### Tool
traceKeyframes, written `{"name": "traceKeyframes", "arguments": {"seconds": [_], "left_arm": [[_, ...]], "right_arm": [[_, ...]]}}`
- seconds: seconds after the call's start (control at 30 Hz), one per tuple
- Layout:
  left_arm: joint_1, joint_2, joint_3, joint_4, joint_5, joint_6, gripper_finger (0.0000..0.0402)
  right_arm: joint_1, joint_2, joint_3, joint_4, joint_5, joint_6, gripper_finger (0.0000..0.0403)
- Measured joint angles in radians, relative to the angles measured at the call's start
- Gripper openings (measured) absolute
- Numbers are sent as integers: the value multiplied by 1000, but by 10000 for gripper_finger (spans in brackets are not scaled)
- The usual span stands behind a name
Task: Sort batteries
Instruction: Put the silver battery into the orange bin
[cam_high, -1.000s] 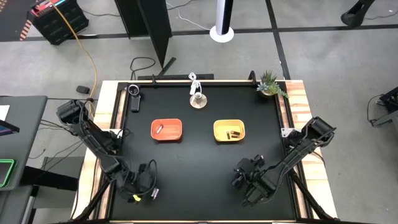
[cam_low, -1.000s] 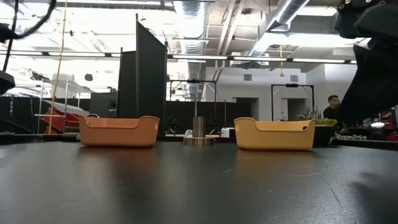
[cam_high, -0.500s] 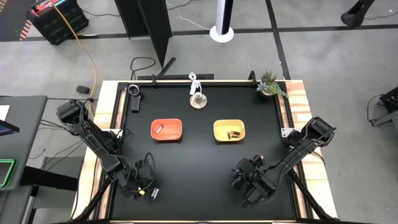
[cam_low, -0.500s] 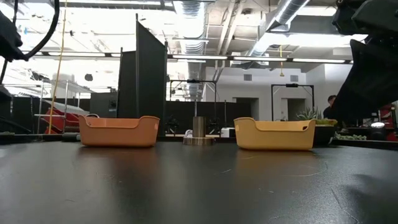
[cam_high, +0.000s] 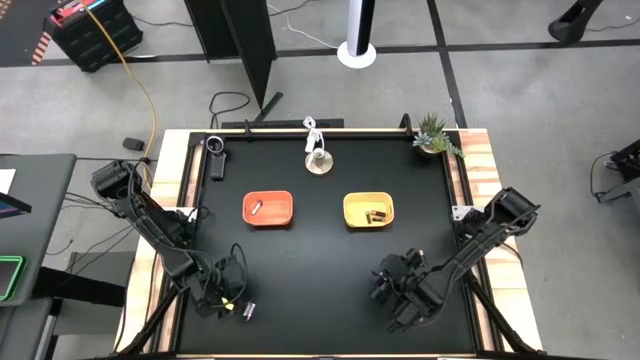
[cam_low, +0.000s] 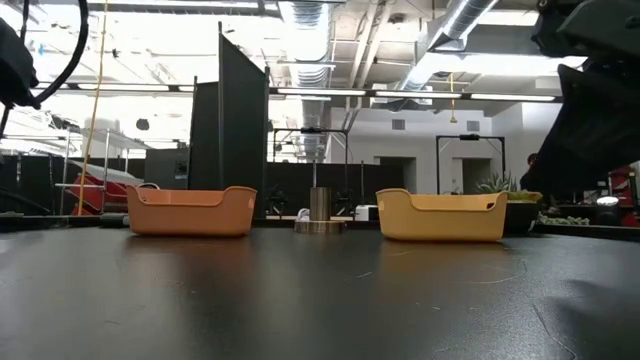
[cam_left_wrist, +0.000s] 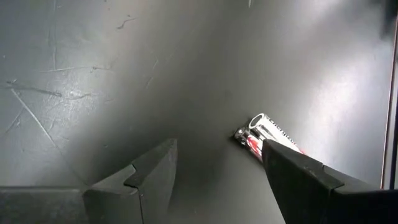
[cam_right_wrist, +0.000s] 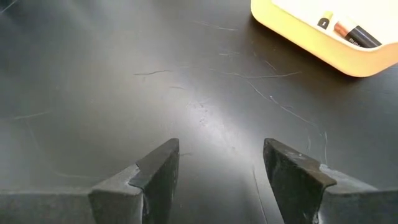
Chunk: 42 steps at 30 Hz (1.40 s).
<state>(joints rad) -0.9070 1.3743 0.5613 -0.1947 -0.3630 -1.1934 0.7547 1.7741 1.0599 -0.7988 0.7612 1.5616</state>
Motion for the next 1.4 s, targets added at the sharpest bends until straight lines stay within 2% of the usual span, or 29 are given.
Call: {"name": "traceKeyframes", "arguments": {"seconds": [0.17,0.3,0.53,0.83,1.03,1.23,1.4], "left_arm": [[-13,0,0,0,0,-8,231],[-40,2,0,4,-4,60,231],[-100,2,0,53,-97,188,231],[-140,2,0,197,-187,543,231],[-141,2,0,210,-188,549,231],[-160,2,0,212,-193,651,231],[-155,2,0,212,-203,677,231]], "right_arm": [[-6,0,0,0,0,0,248],[-6,0,0,0,0,0,248],[-6,0,0,0,0,-1,248],[-7,0,0,1,0,-15,248],[-9,0,0,6,0,-18,248],[-25,0,0,7,0,-27,248],[-31,0,0,43,0,-58,248]]}}
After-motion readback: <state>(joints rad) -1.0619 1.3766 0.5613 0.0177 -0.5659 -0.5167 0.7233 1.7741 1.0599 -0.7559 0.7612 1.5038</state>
